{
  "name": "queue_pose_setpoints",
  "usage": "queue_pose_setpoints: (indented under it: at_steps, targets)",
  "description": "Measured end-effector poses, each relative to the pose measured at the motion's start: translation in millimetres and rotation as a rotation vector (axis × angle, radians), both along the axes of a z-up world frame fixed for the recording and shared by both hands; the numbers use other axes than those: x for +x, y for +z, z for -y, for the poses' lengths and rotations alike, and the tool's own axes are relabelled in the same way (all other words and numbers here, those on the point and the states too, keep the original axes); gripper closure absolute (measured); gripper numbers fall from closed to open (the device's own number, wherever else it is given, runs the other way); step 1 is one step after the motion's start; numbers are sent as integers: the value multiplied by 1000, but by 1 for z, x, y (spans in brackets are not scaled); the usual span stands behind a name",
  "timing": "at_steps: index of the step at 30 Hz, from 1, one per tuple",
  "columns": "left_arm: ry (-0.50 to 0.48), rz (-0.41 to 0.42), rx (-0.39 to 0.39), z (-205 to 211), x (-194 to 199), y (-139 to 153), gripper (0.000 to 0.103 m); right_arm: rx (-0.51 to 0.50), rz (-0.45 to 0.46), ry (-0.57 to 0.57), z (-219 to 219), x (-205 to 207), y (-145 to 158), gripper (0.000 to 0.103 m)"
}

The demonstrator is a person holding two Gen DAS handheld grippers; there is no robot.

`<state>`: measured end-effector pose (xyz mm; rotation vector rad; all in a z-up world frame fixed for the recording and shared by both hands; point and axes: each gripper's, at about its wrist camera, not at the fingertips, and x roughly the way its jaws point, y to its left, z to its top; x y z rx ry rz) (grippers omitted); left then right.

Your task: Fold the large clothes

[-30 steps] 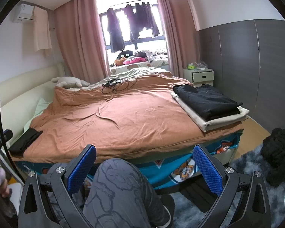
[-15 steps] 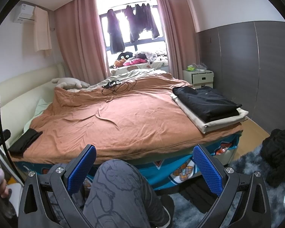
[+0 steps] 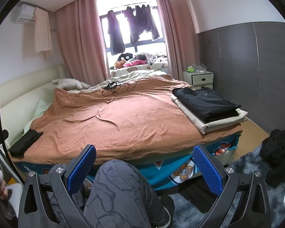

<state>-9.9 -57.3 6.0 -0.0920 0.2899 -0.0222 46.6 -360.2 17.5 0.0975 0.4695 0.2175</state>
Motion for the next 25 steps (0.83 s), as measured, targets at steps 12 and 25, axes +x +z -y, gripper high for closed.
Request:
queue_pose_setpoints:
  at_steps: [12, 25]
  targets:
    - [8, 6, -11, 3, -5, 3, 1, 0, 0, 1, 1, 1, 0, 1]
    - [12, 14, -7, 9, -14, 4, 1, 2, 0, 4, 2, 0, 0, 1]
